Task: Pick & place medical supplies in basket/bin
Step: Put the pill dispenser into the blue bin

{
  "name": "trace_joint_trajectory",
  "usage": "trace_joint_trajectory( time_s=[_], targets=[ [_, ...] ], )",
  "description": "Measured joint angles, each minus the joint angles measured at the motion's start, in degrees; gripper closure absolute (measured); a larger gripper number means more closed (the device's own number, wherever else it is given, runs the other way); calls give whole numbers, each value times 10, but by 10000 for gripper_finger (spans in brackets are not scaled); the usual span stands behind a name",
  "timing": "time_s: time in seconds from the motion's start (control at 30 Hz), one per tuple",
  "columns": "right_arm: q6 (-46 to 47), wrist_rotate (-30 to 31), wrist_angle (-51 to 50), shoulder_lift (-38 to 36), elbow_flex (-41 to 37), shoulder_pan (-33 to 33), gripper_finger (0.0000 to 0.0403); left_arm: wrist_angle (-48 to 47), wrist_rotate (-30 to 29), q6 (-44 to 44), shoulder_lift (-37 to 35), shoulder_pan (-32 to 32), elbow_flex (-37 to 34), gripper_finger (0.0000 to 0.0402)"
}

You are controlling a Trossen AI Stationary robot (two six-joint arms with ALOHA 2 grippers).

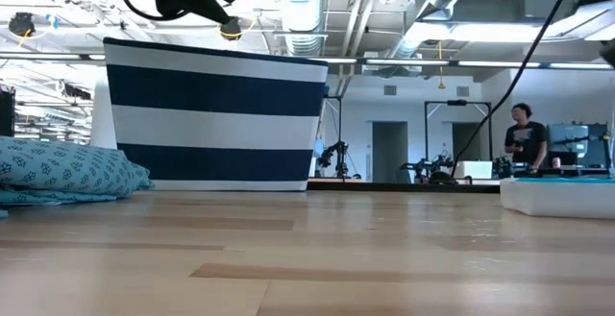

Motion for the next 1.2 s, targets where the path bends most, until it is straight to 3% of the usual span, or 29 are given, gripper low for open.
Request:
trace_joint_trajectory(
  time_s=[0.27,0.57,0.7,0.87,0.97,1.2],
  targets=[
    [-24,-11,36,-3,-30,-12,245,0,0,0,0,0,0,202],
    [-51,-10,52,-4,-23,-18,387,0,-5,0,0,0,0,202],
    [-80,-3,67,-2,3,-27,379,0,-5,0,0,0,0,202],
    [-107,97,61,-2,70,-47,386,1,-6,0,0,0,0,202],
    [-146,188,50,-2,117,-65,395,1,-6,0,0,0,0,202],
    [-194,406,-146,-3,235,-124,391,0,3,0,0,0,0,202]
  ],
)
